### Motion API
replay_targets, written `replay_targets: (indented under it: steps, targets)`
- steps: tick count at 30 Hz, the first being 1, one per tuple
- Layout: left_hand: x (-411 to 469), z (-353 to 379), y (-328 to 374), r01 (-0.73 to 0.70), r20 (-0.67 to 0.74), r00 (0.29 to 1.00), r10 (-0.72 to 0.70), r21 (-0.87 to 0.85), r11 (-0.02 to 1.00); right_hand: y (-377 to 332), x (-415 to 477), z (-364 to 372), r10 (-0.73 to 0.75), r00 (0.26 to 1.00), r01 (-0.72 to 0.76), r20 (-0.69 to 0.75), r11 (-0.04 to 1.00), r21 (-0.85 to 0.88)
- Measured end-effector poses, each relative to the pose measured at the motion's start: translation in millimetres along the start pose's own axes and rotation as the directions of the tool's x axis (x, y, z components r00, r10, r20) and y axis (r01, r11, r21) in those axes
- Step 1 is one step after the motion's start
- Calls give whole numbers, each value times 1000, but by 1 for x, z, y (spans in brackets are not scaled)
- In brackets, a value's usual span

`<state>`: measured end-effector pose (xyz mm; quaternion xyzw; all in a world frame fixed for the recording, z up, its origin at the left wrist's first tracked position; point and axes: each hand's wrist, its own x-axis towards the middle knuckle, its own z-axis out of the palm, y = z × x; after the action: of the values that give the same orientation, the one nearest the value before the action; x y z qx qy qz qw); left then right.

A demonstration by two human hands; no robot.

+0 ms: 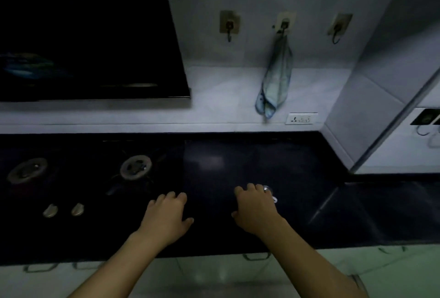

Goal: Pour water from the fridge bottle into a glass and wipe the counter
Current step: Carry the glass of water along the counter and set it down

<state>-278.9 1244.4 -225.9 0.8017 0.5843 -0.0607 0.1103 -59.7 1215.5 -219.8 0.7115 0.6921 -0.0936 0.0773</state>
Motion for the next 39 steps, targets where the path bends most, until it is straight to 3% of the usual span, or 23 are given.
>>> replay_targets:
  steps: [10, 15, 20, 25, 31, 39]
  targets:
    - [98, 28, 58, -157, 90, 982, 167, -108, 982, 95, 52, 32, 176, 983, -185, 57, 951, 246]
    - [150, 54, 86, -214, 180, 948, 261, -241, 947, 134, 69, 54, 296, 949, -315, 108, 866, 388]
    - [186, 84, 115, -183, 278, 912, 302, -384, 905, 160, 84, 85, 380, 910, -410, 167, 760, 505]
    - [206, 120, 132, 6, 382, 893, 239, -541, 841, 178, 103, 121, 355, 902, -431, 247, 686, 586]
    - [218, 148, 152, 352, 489, 872, 29, -666, 658, 190, 127, 149, 283, 910, -415, 303, 640, 647]
    - [223, 167, 164, 481, 520, 851, -74, -715, 508, 198, 143, 163, 214, 890, -448, 402, 569, 689]
